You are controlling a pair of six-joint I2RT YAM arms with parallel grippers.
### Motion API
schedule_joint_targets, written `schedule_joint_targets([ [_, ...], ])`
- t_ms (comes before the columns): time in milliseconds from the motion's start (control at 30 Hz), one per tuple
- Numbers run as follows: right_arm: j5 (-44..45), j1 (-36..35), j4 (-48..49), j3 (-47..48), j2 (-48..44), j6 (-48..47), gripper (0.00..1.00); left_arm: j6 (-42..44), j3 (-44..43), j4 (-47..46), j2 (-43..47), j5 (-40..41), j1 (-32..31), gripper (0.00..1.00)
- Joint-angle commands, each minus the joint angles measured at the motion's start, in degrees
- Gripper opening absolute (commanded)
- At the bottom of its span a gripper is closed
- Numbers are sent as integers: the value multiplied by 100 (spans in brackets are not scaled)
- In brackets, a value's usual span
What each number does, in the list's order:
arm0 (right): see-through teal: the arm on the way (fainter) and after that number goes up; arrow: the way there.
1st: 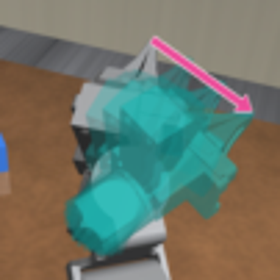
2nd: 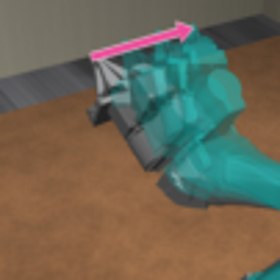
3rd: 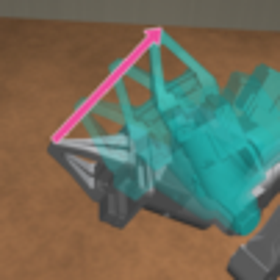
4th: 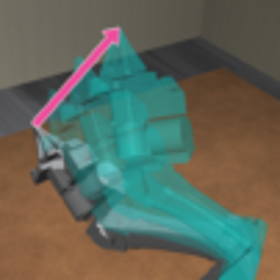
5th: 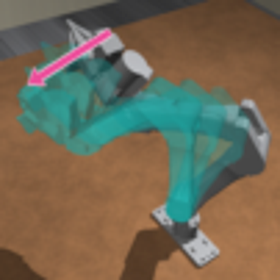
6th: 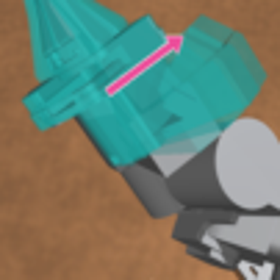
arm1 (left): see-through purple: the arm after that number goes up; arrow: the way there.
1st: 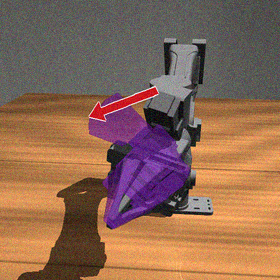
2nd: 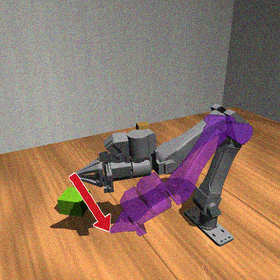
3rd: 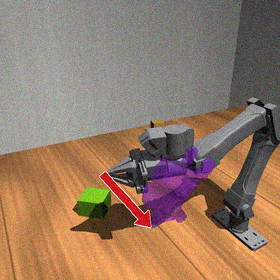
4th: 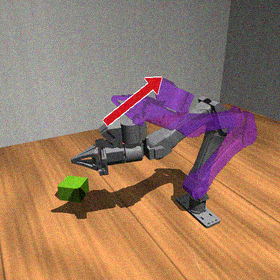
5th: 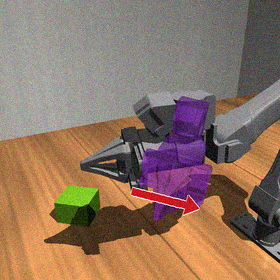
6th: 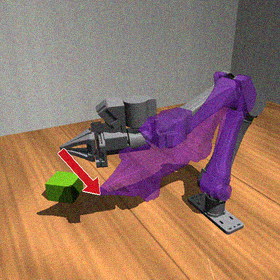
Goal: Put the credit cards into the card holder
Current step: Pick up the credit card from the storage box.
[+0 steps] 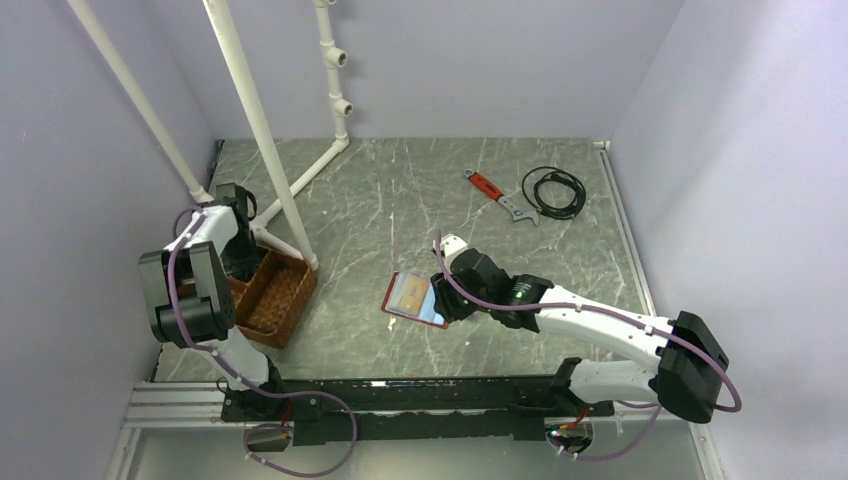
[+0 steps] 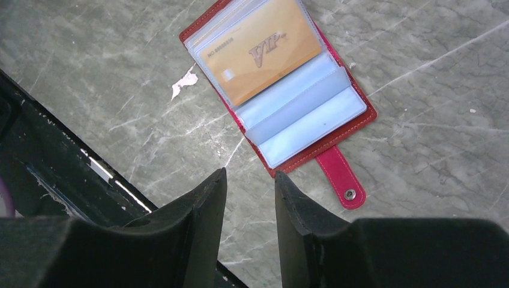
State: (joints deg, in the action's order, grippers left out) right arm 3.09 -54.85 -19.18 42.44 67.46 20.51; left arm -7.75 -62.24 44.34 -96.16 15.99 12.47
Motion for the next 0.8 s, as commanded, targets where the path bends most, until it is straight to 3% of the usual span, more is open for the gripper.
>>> schedule_joint_targets([
  [0, 142, -25, 187, 28, 28, -74, 38, -878, -311, 868, 365, -1125, 1, 0],
  [133, 137, -26, 195, 44, 73, -91, 38, -1572, -80, 1061, 779, -1702, -6, 0],
  [300, 157, -26, 181, 67, 147, -91, 38, -2714, 205, 1108, 1489, -1894, -64, 0],
  [433, 157, -21, 170, 96, 226, -100, 38, -3142, 119, 1327, 1683, -1743, -198, 0],
  [533, 165, -13, 160, 106, 264, -100, 38, -3048, -43, 1440, 1817, -1419, -193, 0],
  [667, 146, 24, 151, 116, 330, -101, 38, -1698, -396, 1170, 1755, -1352, -136, 0],
  [700, 135, 33, 151, 124, 356, -100, 38, -1385, -523, 1157, 1666, -1068, -131, 4],
  [767, 114, 59, 156, 125, 385, -103, 38, -975, -688, 1093, 1432, -514, -54, 35],
])
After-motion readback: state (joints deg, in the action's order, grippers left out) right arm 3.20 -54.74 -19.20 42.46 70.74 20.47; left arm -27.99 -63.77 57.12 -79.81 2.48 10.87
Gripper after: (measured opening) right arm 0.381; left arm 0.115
